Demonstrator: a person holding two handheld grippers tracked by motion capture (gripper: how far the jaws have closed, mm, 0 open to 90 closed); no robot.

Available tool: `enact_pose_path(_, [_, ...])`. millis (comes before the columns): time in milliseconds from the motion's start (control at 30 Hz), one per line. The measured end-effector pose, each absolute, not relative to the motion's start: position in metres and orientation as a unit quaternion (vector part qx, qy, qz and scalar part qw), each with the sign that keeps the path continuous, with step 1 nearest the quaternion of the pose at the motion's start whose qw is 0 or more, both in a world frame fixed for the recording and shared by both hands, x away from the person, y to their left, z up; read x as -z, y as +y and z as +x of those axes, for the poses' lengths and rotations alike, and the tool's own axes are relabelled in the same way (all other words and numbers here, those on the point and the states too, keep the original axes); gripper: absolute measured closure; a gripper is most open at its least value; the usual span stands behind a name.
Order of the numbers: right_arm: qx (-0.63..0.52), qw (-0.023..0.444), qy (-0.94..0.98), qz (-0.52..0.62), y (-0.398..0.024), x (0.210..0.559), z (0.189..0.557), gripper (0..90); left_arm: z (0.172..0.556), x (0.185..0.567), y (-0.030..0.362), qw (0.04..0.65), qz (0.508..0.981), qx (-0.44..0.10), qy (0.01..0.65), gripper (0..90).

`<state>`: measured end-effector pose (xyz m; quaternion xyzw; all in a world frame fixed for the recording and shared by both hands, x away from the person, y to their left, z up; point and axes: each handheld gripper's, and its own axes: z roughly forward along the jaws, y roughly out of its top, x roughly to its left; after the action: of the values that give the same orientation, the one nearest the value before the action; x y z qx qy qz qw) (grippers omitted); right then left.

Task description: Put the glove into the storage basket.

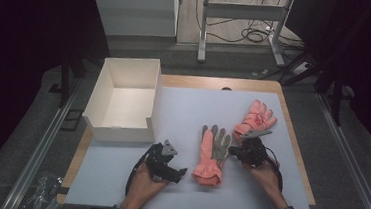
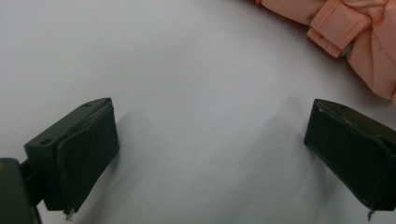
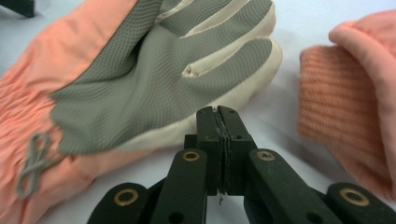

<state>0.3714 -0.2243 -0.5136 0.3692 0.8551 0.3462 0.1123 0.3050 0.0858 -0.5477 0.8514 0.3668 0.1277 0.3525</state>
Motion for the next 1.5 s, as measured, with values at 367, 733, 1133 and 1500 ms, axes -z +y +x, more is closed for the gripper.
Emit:
enact_pose_path(367, [-0.351, 0.12, 0.852, 0.37, -0.207, 0.516, 0.384, 87.1, 0.305, 0.548, 0.086, 0.353, 0.851, -0.128, 0.367, 2.9])
enact_pose_path(733, [-0.36, 0.131, 0.844, 0.376, -0.224, 0.494, 0.376, 70.0, 0.305, 0.548, 0.086, 0.352, 0.851, -0.128, 0.367, 2.8])
enact_pose_path(1133, [-0.362, 0.164, 0.829, 0.394, -0.244, 0.457, 0.387, 57.0, 0.305, 0.548, 0.086, 0.351, 0.852, -0.128, 0.366, 2.8])
enact_pose_path(1500, [-0.339, 0.194, 0.805, 0.446, -0.276, 0.456, 0.432, 46.9, 0.305, 0.547, 0.086, 0.351, 0.852, -0.127, 0.366, 2.8])
